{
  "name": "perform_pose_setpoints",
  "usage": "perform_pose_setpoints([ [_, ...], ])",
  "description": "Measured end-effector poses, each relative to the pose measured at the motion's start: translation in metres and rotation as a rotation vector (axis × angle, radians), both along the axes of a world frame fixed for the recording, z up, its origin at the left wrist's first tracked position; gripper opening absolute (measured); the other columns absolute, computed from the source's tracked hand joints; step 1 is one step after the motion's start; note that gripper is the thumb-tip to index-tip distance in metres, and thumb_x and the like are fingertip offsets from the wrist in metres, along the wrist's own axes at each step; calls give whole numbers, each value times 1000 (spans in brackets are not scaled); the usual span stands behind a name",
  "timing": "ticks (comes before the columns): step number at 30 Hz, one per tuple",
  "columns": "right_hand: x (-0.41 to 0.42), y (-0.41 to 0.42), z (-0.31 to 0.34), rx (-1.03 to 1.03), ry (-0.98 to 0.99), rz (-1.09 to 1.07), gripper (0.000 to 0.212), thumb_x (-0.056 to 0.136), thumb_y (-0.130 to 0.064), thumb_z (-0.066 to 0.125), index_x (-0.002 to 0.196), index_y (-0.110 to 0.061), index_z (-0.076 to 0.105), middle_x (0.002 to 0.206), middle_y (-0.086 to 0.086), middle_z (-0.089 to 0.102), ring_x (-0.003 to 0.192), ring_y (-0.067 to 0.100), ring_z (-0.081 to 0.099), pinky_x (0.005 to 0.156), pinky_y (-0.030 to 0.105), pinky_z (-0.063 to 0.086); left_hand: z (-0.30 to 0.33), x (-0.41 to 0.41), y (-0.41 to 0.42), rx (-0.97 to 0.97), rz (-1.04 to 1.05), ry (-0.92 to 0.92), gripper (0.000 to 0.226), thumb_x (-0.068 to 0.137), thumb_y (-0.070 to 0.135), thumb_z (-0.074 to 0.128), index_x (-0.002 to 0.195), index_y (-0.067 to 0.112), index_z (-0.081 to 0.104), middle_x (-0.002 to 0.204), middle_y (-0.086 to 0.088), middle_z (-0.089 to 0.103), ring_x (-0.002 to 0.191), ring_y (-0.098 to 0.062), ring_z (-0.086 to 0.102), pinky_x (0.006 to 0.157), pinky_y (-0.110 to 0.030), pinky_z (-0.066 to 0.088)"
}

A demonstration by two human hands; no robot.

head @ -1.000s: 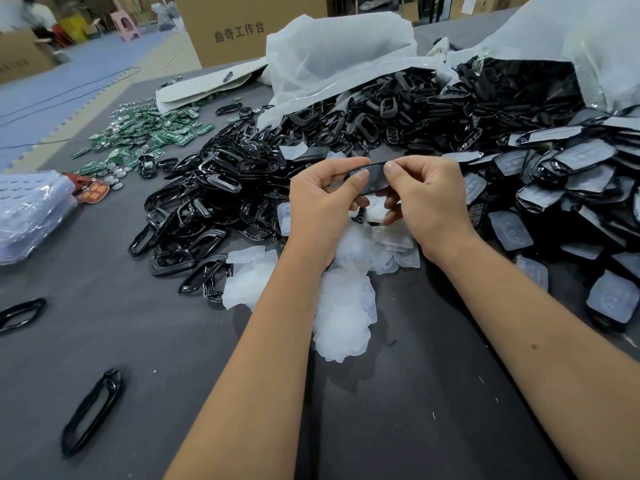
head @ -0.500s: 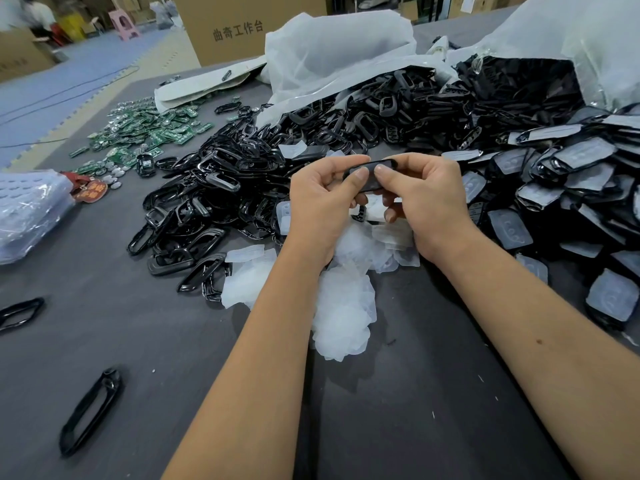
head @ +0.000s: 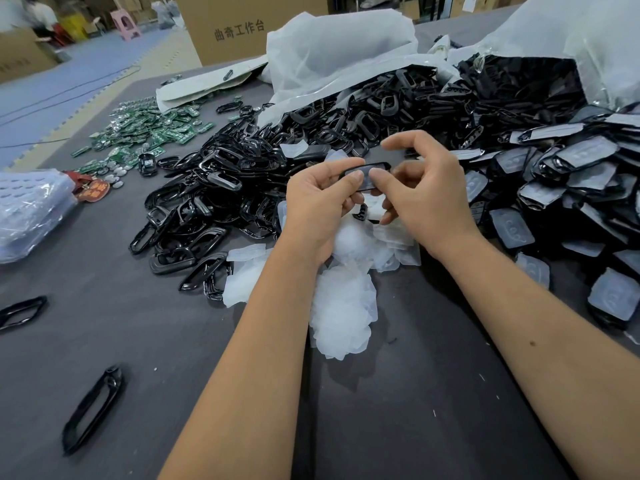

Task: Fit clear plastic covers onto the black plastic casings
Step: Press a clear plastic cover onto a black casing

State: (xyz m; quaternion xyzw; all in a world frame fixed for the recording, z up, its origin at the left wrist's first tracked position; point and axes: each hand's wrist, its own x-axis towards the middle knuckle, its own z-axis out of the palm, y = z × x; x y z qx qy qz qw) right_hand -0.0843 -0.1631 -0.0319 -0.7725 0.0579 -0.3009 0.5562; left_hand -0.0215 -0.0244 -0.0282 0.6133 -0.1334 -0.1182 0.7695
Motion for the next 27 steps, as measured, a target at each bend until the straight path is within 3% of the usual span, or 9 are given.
perform_pose_setpoints([
  [3,-1,4,1,-206,-73,4,13,96,-18,73,108,-15,76,84,3,73,71,19,69,65,44,60,3,3,2,-72,6,113,15,95,-6,64,107,-2,72,78,-11,68,58,-10,56,55,-13,47],
  [7,-2,7,1,-331,-68,42,26,91,-19,81,116,-14,78,112,6,66,92,16,66,86,31,57,7,7,8,-213,7,272,16,95,-8,61,109,-10,68,79,-10,65,54,-8,54,52,-10,45],
  [10,0,6,0,-332,-64,-8,21,90,-19,82,109,-13,81,115,9,62,103,19,64,91,30,56,9,7,10,-256,-49,328,21,99,11,64,92,-5,74,81,-11,65,55,-7,57,50,-10,48],
  [13,1,7,1,-149,-53,-46,7,91,-17,80,97,-12,80,111,6,63,95,2,62,80,16,52,11,5,8,-287,-87,356,39,101,32,62,94,-5,74,83,-14,71,60,-10,64,57,-14,55],
  [16,1,9,5,212,-34,27,4,92,-11,78,89,-12,79,106,8,66,73,0,62,62,14,50,8,2,4,-213,-78,242,18,102,11,61,105,-4,72,87,-11,73,70,-12,67,64,-16,57],
  [18,0,9,7,403,12,111,10,94,-12,75,86,-14,79,97,10,73,70,9,63,57,22,48,7,0,3,-165,-84,185,12,101,8,62,105,1,72,88,-8,74,74,-11,67,66,-18,56],
  [20,-1,8,9,579,64,220,14,98,-11,70,87,-12,80,88,7,76,73,14,64,56,25,47,7,-1,4,-140,-92,153,11,102,10,62,104,5,71,92,-7,73,78,-11,67,69,-20,56],
  [22,0,7,10,729,103,293,15,101,-10,63,99,-7,78,92,8,75,79,17,64,57,26,48,8,0,5,-144,-86,151,11,102,10,61,101,6,71,92,-7,73,78,-12,67,70,-21,57],
  [27,0,1,8,743,114,349,22,99,-2,60,116,-7,75,102,11,77,85,19,71,69,27,55,9,-1,3,-147,-54,156,13,103,11,60,98,5,71,85,-6,72,68,-10,64,62,-20,56],
])
